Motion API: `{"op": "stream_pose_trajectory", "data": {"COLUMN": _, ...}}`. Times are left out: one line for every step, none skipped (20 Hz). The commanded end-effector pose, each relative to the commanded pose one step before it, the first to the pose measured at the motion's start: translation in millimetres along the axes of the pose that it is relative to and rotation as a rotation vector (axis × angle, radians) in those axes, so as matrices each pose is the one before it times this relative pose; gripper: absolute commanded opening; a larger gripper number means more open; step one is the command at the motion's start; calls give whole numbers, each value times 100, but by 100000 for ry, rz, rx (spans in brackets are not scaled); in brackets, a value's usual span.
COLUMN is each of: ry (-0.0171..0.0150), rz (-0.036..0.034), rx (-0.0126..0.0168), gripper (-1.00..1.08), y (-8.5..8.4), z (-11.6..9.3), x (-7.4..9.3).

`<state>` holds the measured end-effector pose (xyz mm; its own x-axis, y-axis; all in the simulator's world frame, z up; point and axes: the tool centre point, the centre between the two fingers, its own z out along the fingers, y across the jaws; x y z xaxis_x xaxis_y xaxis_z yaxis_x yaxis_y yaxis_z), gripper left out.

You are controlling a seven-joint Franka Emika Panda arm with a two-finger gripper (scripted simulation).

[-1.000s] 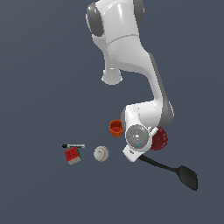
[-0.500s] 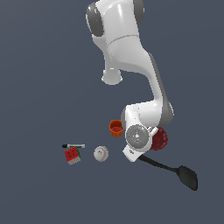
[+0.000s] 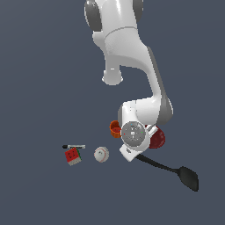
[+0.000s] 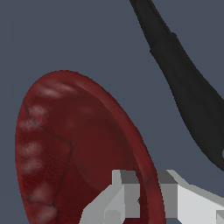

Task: Pick up a designated object from a clutter of objects.

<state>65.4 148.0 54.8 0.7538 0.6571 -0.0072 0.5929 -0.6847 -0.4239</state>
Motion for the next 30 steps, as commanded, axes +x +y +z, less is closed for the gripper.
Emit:
{"op": "stream_pose_trajectory", "data": {"ry": 1446, "rz": 2334, "rx": -278, "gripper": -100, "y": 260, "z": -1968, "x": -408}}
{"op": "stream_pose_trajectory", "data": {"ry": 581, "rz": 1169, "rx": -20, "gripper": -100, "y": 99, "z": -890, "x": -223}}
{"op": "stream_pose_trajectory", "data": {"ry": 639, "rz": 1284, "rx": -22, "gripper": -100, "y": 109, "z": -978, "x": -245}}
{"op": "stream_pose_trajectory", "data": {"ry": 698, "rz": 1403, "rx": -24, "gripper": -100, "y": 119, "z": -1069, "x": -268}}
{"op": "stream_pose_trajectory", "data": {"ry": 760, "rz": 1527, "rx": -26, "gripper": -100, "y": 129, "z": -1164, "x": -292}}
{"op": "stream_pose_trajectory", "data": {"ry": 822, "rz": 1651, "rx": -28, "gripper": -100, "y": 139, "z": -1260, "x": -315}}
{"op": "stream_pose_trajectory", "data": {"ry": 880, "rz": 1767, "rx": -31, "gripper": -100, "y": 149, "z": -1350, "x": -338}}
{"op": "stream_pose_trajectory", "data": {"ry": 934, "rz": 1878, "rx": -33, "gripper": -100, "y": 158, "z": -1436, "x": -359}}
{"op": "stream_pose_trajectory", "data": {"ry": 986, "rz": 1983, "rx": -36, "gripper": -100, "y": 167, "z": -1517, "x": -379}}
{"op": "stream_pose_trajectory", "data": {"ry": 1035, "rz": 2083, "rx": -39, "gripper": -100, "y": 175, "z": -1595, "x": -398}}
{"op": "stream_pose_trajectory", "data": {"ry": 1081, "rz": 2178, "rx": -42, "gripper": -100, "y": 184, "z": -1669, "x": -416}}
{"op": "stream_pose_trajectory", "data": {"ry": 1119, "rz": 2261, "rx": -46, "gripper": -100, "y": 191, "z": -1733, "x": -431}}
{"op": "stream_pose_trajectory", "data": {"ry": 1130, "rz": 2288, "rx": -50, "gripper": -100, "y": 195, "z": -1755, "x": -436}}
{"op": "stream_pose_trajectory", "data": {"ry": 1128, "rz": 2289, "rx": -53, "gripper": -100, "y": 196, "z": -1756, "x": -435}}
{"op": "stream_pose_trajectory", "data": {"ry": 1122, "rz": 2284, "rx": -57, "gripper": -100, "y": 197, "z": -1751, "x": -433}}
{"op": "stream_pose_trajectory", "data": {"ry": 1103, "rz": 2254, "rx": -60, "gripper": -100, "y": 196, "z": -1728, "x": -426}}
{"op": "stream_pose_trajectory", "data": {"ry": 1077, "rz": 2208, "rx": -64, "gripper": -100, "y": 194, "z": -1692, "x": -415}}
{"op": "stream_pose_trajectory", "data": {"ry": 1050, "rz": 2161, "rx": -67, "gripper": -100, "y": 192, "z": -1655, "x": -404}}
{"op": "stream_pose_trajectory", "data": {"ry": 1022, "rz": 2110, "rx": -70, "gripper": -100, "y": 190, "z": -1614, "x": -393}}
{"op": "stream_pose_trajectory", "data": {"ry": 991, "rz": 2054, "rx": -72, "gripper": -100, "y": 187, "z": -1570, "x": -379}}
{"op": "stream_pose_trajectory", "data": {"ry": 959, "rz": 1994, "rx": -74, "gripper": -100, "y": 184, "z": -1522, "x": -365}}
{"op": "stream_pose_trajectory", "data": {"ry": 923, "rz": 1925, "rx": -75, "gripper": -100, "y": 180, "z": -1468, "x": -350}}
{"op": "stream_pose_trajectory", "data": {"ry": 884, "rz": 1849, "rx": -76, "gripper": -100, "y": 175, "z": -1408, "x": -332}}
{"op": "stream_pose_trajectory", "data": {"ry": 839, "rz": 1760, "rx": -75, "gripper": -100, "y": 169, "z": -1338, "x": -313}}
{"op": "stream_pose_trajectory", "data": {"ry": 788, "rz": 1656, "rx": -74, "gripper": -100, "y": 162, "z": -1257, "x": -290}}
{"op": "stream_pose_trajectory", "data": {"ry": 728, "rz": 1533, "rx": -70, "gripper": -100, "y": 152, "z": -1163, "x": -265}}
{"op": "stream_pose_trajectory", "data": {"ry": 666, "rz": 1405, "rx": -66, "gripper": -100, "y": 141, "z": -1064, "x": -239}}
{"op": "stream_pose_trajectory", "data": {"ry": 605, "rz": 1278, "rx": -61, "gripper": -100, "y": 130, "z": -967, "x": -213}}
{"op": "stream_pose_trajectory", "data": {"ry": 546, "rz": 1155, "rx": -56, "gripper": -100, "y": 119, "z": -872, "x": -189}}
{"op": "stream_pose_trajectory", "data": {"ry": 488, "rz": 1035, "rx": -50, "gripper": -100, "y": 109, "z": -780, "x": -165}}
